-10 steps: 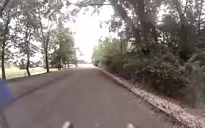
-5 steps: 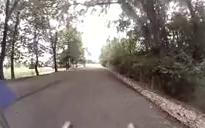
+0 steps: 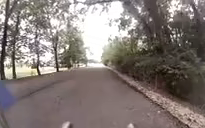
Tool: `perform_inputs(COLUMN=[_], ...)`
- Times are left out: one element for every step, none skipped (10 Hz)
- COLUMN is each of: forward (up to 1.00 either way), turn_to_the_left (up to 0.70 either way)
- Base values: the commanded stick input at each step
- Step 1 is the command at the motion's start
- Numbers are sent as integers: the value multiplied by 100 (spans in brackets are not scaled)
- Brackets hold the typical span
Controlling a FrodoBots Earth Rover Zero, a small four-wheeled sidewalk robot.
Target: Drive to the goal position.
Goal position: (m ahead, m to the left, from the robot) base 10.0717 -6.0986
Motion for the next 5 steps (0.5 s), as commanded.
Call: perform_inputs(forward=[45,45,45,45,45], turn_to_the_left=[0,0,0,0,5])
